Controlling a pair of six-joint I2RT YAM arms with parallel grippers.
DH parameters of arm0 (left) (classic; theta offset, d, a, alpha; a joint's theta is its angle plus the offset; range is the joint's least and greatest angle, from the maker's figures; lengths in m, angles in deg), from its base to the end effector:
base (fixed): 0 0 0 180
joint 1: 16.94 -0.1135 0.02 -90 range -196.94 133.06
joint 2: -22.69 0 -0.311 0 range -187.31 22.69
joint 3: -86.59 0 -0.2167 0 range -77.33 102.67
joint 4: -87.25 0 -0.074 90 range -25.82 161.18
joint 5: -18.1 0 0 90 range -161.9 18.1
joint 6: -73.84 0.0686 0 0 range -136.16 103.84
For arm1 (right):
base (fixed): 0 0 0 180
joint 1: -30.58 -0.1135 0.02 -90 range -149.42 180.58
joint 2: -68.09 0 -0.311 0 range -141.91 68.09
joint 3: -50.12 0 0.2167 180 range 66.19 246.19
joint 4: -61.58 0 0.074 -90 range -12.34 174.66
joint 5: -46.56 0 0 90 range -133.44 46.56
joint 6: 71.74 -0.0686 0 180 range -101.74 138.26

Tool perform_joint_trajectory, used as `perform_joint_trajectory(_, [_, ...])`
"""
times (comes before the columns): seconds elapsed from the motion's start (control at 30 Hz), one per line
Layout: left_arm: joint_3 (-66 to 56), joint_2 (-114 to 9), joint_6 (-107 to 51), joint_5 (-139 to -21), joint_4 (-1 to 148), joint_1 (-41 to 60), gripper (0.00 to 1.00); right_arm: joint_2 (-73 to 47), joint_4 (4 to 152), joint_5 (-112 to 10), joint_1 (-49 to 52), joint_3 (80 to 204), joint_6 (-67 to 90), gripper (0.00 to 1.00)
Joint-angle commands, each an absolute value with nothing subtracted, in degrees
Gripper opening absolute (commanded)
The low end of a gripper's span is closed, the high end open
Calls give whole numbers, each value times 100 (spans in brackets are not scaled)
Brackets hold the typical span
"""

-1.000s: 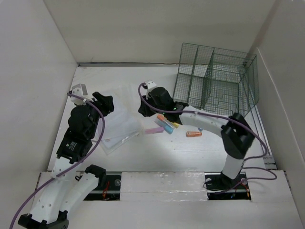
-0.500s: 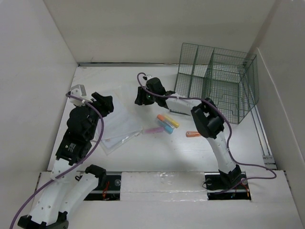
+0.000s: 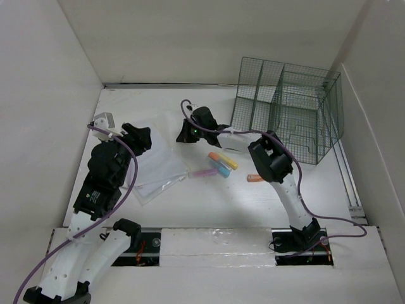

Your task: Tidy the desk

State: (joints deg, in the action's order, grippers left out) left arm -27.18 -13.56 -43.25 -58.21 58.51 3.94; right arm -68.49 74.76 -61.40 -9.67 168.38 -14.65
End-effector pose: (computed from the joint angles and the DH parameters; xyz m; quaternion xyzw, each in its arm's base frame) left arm 0.0969 -0.0196 0.4087 -0.1227 0.6888 -0.2123 0.6822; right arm 0.4216 0.3847 0.1864 -0.1313 0.8552 0.3970 0.3064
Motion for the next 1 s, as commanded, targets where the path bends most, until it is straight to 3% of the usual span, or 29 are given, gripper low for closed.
perform_joint_trajectory(0.0, [-2794, -1344, -4261, -5880, 6125, 380, 54, -6525, 6852, -6217, -1020, 16544, -1576, 0])
perform_joint_trajectory(0.4, [-2794, -1423, -4253, -6004, 6177, 380, 54, -4522, 6078, -5145, -1187, 14073, -1435, 0])
perform_joint_trajectory(0.67, [-2820, -1388, -4253, -5977, 6151, 380, 54, -4687, 6142, -5064, -1029, 13871, -1453, 0])
perform_joint_trajectory(0.87, [-2812, -1414, -4244, -5995, 6160, 380, 54, -5135, 6035, -5574, -977, 14116, -1558, 48])
perform_joint_trajectory(0.97, [-2812, -1388, -4244, -5986, 6160, 380, 54, -5267, 6025, -5698, -977, 14239, -1593, 53])
